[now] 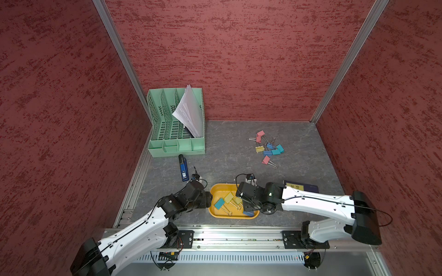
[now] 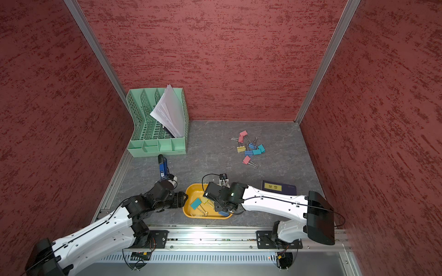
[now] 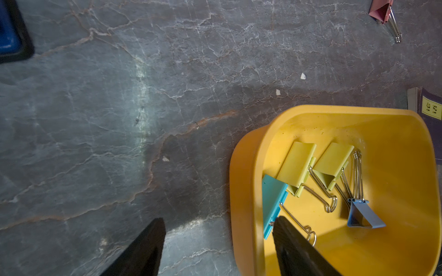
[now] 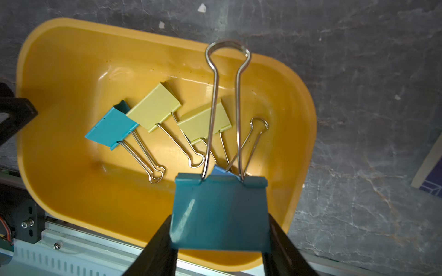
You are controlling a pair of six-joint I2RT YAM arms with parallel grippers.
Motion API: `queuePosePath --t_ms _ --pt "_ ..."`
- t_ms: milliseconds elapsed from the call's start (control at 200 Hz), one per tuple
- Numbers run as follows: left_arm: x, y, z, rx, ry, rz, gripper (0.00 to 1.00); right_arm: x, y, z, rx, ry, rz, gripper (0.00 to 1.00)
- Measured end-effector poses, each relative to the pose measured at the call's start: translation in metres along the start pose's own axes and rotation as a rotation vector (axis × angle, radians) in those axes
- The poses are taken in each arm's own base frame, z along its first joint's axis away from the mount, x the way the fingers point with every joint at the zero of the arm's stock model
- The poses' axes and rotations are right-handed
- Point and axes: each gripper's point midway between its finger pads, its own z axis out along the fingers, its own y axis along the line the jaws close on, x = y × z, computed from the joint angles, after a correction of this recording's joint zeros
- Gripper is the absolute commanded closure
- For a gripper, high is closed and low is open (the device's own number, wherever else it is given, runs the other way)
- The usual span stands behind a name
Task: Put the binder clips in the storage box
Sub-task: Place the binder clip in the storage box, then pick up the binder clip at the center of the board.
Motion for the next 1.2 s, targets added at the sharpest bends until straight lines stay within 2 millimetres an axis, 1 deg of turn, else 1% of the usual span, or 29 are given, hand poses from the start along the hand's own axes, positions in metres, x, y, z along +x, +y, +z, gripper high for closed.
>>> queuePosePath --t_ms 180,366,491,531,571,586,611,641,676,776,892,942,987,1087,1197 --pt "-0.001 -0.001 -0.001 0.01 -0.005 0.002 0.25 0.008 -0.002 0.011 0.026 0.017 0.024 0.5" --pt "0.0 -0.001 -0.001 0.012 -0.003 0.003 0.25 0.011 -0.003 0.023 0.054 0.031 0.03 0.5" --pt "0.0 -0.002 -0.002 0.015 -0.005 0.004 0.25 0.014 -0.004 0.031 0.074 0.041 0.031 0.48" --pt "0.0 -0.002 -0.002 0.015 -0.005 0.006 0.25 0.015 -0.005 0.033 0.081 0.044 0.033 0.45" --pt "0.0 -0.002 -0.002 0.015 -0.006 0.007 0.25 0.016 -0.007 0.034 0.084 0.046 0.035 0.4" --pt "0.0 -0.002 -0.002 0.015 -0.006 0.007 0.25 0.017 -0.007 0.034 0.085 0.047 0.035 0.35" --pt "0.0 -0.002 -0.002 0.015 -0.006 0.007 0.24 0.017 -0.007 0.034 0.086 0.047 0.036 0.31" --pt "0.0 -0.002 -0.002 0.015 -0.006 0.007 0.25 0.017 -0.007 0.034 0.085 0.047 0.04 0.24" --pt "0.0 -0.002 -0.002 0.015 -0.006 0.007 0.25 0.017 -0.007 0.034 0.084 0.046 0.045 0.2" --pt "0.0 -0.002 -0.002 0.016 -0.006 0.007 0.24 0.017 -0.008 0.034 0.088 0.047 0.039 0.14" --pt "0.0 -0.002 -0.002 0.016 -0.005 0.008 0.25 0.013 -0.011 0.031 0.095 0.046 0.028 0.13" --pt "0.0 -0.002 -0.002 0.015 -0.005 0.008 0.25 0.006 -0.014 0.026 0.09 0.038 0.022 0.13" --pt "0.0 -0.002 -0.002 0.015 -0.005 0.008 0.25 -0.005 -0.018 0.019 0.077 0.02 0.03 0.13" --pt "0.0 -0.002 -0.002 0.015 -0.005 0.008 0.24 -0.047 -0.033 -0.006 0.042 -0.06 0.069 0.12" --pt "0.0 -0.002 -0.002 0.014 -0.004 0.008 0.24 -0.098 -0.047 -0.041 -0.009 -0.174 0.082 0.09"
